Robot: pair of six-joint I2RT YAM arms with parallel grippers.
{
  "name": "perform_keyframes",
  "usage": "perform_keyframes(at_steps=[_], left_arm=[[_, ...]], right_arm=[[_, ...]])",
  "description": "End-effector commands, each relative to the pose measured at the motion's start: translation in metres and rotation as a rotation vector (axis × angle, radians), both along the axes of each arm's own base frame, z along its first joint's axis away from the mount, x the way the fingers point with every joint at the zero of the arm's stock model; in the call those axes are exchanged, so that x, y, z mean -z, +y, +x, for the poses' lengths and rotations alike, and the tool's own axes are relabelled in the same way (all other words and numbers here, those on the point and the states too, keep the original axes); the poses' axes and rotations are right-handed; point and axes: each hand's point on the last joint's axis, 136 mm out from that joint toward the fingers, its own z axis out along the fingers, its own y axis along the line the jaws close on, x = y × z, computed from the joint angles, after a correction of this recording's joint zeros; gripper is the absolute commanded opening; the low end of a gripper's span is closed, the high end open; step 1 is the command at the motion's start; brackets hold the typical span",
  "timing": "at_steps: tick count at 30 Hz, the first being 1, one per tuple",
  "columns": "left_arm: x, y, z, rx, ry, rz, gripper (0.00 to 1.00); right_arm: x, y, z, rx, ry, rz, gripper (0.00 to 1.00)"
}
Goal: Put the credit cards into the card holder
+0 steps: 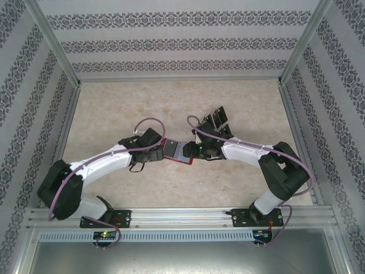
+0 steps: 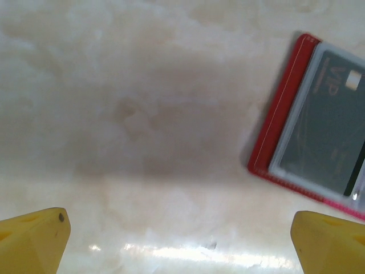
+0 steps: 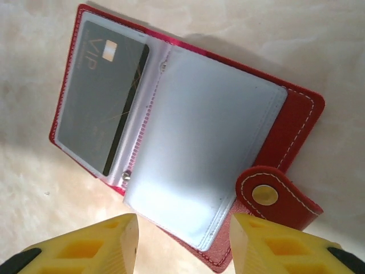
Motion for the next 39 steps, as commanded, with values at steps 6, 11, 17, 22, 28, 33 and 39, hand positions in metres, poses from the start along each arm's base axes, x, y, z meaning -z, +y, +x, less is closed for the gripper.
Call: perform_keyframes(at_steps=[6, 11, 17, 22, 28, 33, 39], left_arm=[[0.000, -0.025, 0.059, 0.185, -0.010, 0.020, 1.00], [0.015, -0.030, 0.070, 0.231, 0.028, 0.045, 1.00], [0.034, -0.022, 0.063, 0.226, 0.068, 0.064, 1.00], [0.042, -0.016, 0.050, 0.203, 0.081, 0.051, 1.00], [0.049, -0.009, 0.033, 0.172, 0.096, 0.026, 1.00], [0.048, -0.007, 0.020, 0.139, 0.097, -0.024, 1.00], [0.039, -0.012, 0.002, 0.112, 0.089, -0.083, 1.00]], right_arm=[[0.002, -0.008, 0.006, 0.037, 0.002, -0.008, 0.43], [0.005, -0.007, 0.008, 0.044, 0.007, -0.006, 0.43], [0.007, -0.003, 0.012, 0.038, 0.014, -0.002, 0.43], [0.010, 0.001, 0.014, 0.032, 0.023, 0.004, 0.43], [0.004, 0.004, 0.014, 0.032, 0.019, 0.025, 0.43], [-0.010, 0.007, 0.009, 0.024, 0.000, 0.047, 0.44], [-0.031, 0.020, -0.002, -0.003, -0.037, 0.068, 0.47]])
